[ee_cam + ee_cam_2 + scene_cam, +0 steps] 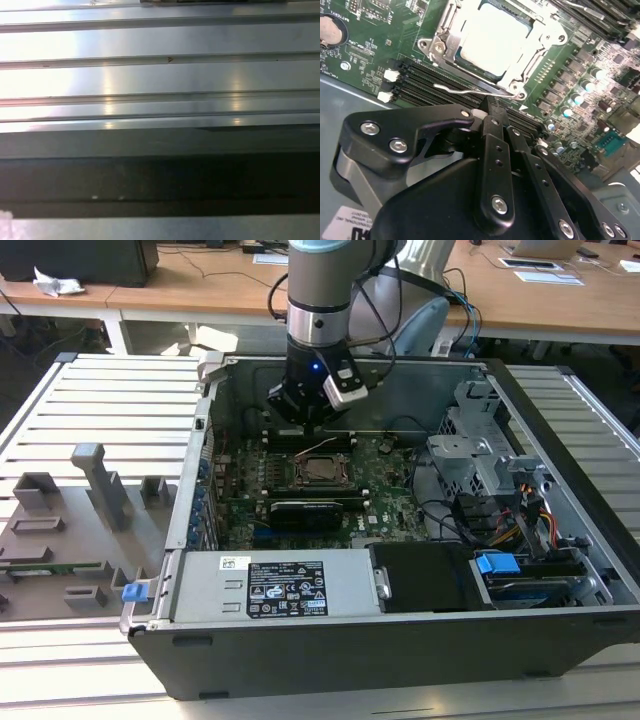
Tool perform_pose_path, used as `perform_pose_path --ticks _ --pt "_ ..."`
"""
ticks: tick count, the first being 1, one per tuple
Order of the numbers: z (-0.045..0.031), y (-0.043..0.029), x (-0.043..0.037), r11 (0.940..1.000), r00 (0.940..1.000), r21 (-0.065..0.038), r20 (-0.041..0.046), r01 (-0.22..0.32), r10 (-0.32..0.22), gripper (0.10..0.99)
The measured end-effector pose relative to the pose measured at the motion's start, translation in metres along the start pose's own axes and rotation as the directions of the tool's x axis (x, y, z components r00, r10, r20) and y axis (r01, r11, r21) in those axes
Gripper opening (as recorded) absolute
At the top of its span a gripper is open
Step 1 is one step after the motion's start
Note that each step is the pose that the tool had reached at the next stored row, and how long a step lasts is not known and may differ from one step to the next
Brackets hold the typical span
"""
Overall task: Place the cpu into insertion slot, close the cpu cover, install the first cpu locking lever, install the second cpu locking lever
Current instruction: 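Install the first cpu locking lever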
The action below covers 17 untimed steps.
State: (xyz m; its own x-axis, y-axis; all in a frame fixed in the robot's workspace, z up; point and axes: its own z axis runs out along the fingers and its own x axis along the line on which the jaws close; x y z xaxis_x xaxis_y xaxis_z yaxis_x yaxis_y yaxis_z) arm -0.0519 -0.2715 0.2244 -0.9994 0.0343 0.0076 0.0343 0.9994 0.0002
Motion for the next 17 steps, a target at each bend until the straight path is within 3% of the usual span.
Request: perform_pose_path --ticks 17 --pt "0.0114 0.0019 -0.0215 1.0000 1.0000 0.000 -0.0001 0.002 -0.002 0.106"
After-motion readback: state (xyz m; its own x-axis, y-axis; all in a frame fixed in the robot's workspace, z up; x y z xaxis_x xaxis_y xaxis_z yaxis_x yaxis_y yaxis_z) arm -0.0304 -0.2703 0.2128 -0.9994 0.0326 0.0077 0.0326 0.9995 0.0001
